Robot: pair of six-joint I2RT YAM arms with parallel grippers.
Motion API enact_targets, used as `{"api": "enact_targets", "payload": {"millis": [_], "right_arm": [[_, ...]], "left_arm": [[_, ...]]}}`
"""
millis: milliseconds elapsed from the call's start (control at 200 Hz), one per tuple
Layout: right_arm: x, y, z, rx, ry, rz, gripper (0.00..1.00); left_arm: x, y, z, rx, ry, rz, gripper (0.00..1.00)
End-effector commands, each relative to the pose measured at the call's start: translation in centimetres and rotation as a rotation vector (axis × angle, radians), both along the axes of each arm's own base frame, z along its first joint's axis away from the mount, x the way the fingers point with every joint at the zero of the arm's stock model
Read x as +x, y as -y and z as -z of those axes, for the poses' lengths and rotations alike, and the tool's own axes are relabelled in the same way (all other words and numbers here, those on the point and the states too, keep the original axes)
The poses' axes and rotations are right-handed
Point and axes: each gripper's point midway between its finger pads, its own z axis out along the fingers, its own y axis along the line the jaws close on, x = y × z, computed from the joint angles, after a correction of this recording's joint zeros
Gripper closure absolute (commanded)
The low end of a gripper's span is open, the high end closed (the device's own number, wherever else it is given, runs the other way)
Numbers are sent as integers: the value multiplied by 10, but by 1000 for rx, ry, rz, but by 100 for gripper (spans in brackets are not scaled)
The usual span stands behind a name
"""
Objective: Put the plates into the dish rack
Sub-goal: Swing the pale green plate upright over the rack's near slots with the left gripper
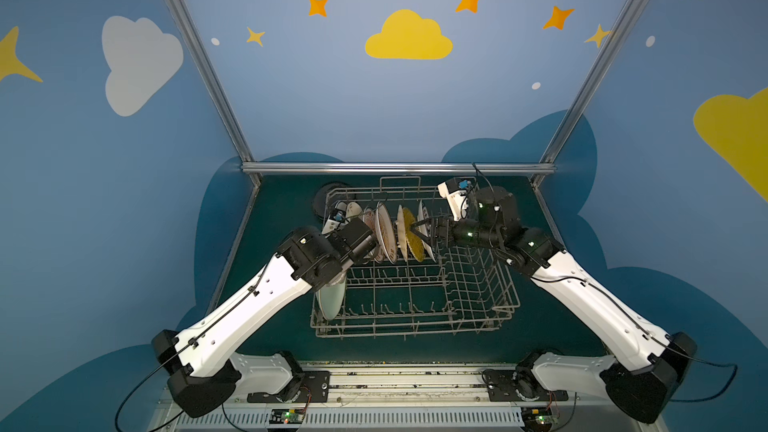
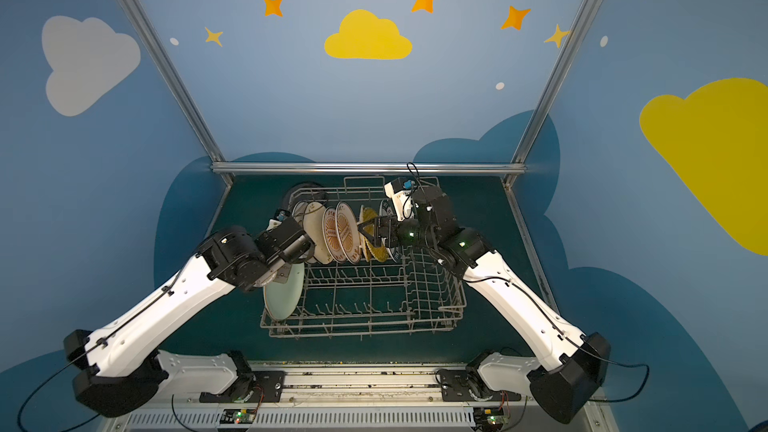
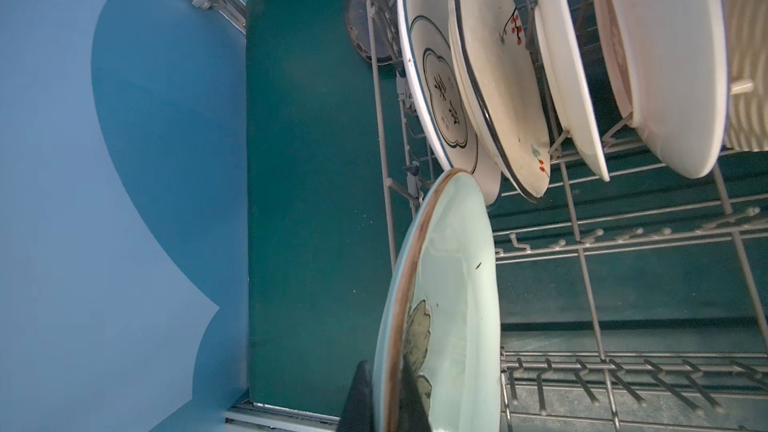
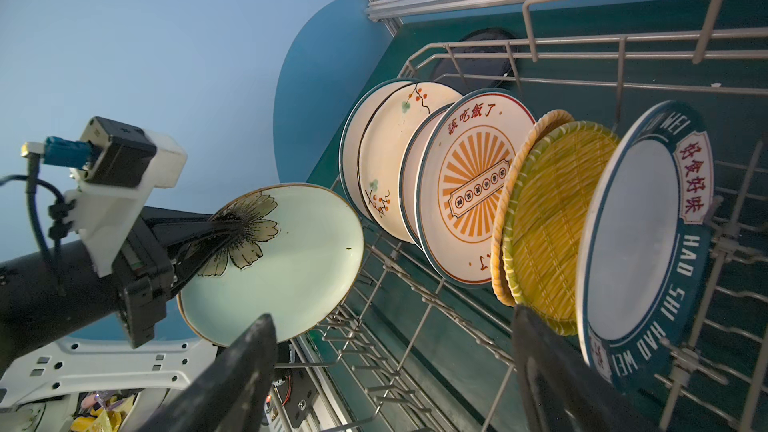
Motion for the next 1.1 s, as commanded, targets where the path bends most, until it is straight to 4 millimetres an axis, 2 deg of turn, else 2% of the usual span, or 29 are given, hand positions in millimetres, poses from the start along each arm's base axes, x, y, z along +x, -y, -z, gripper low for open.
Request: {"api": "enact_targets", "payload": {"millis": [0,160,476,806,1096], "right_arm": [[-6,1,1,-1,5,-15,14],[-7,1,3,-1,2,-21,14],[-11,3,5,5,5,-23,14],[-13,10,8,11,10,-18,14],[-14,16,11,16,8,-12,14]], "left_arm": [[-2,-23,-26,84,88,-61,96],[-6,-29,-33,90,99,-100,96],[-6,-10,-20,108,44,-75,96],[-7,-5,-16,185,7,-87,96],[-13,-18,-25,146,63,-116,96]]}}
